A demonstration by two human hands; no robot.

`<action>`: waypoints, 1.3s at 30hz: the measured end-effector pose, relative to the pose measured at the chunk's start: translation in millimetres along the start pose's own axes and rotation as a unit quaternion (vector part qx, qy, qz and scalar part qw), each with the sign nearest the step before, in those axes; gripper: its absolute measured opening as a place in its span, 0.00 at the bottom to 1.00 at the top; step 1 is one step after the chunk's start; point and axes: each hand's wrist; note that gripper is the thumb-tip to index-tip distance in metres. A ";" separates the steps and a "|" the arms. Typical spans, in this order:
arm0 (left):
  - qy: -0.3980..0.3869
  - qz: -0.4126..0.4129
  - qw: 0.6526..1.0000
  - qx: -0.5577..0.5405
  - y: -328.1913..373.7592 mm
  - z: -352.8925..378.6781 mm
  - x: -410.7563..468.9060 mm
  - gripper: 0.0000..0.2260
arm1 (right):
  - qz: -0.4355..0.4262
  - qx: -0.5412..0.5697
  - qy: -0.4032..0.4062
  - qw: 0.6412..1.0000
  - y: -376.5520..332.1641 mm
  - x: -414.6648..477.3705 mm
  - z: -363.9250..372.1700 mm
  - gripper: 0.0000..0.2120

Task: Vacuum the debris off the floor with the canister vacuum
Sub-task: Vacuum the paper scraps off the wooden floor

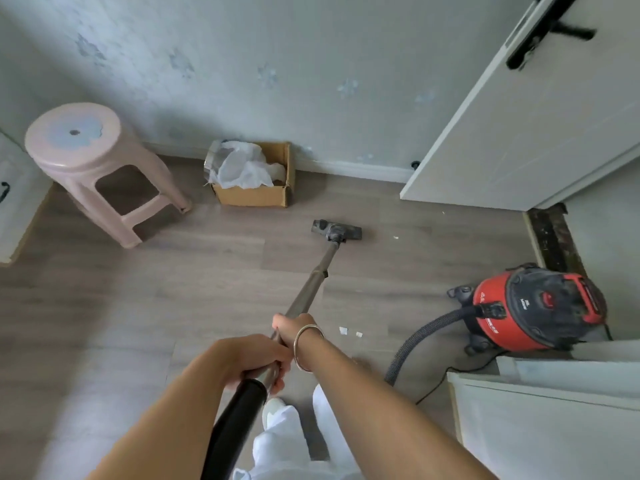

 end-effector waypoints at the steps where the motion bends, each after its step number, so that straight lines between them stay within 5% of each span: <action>1: -0.005 0.003 1.000 0.005 8.0 5.5 5.5 0.07 | 0.003 0.013 0.004 1.000 -2.2 3.4 -9.3 0.24; 12: -0.042 -0.003 0.993 0.112 104.6 92.7 95.9 0.04 | 0.028 0.067 0.006 0.997 -25.2 59.0 -155.3 0.22; 24: -0.035 -0.051 0.992 0.113 158.2 140.9 162.7 0.06 | 0.068 0.048 -0.050 0.995 -50.5 98.7 -248.6 0.06; 34: -0.022 -0.039 0.990 0.131 168.3 119.6 177.0 0.11 | 0.134 0.113 -0.089 0.980 -78.4 113.4 -233.2 0.11; 39: -0.038 -0.031 0.985 0.163 196.9 105.8 187.5 0.08 | 0.119 0.156 -0.041 0.980 -105.4 111.2 -226.9 0.19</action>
Point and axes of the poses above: each hand's wrist, its own x-axis towards the middle knuckle, its own z-axis out of the palm, y = z × x, and after that the axes turned 13 degrees about z, right-handed
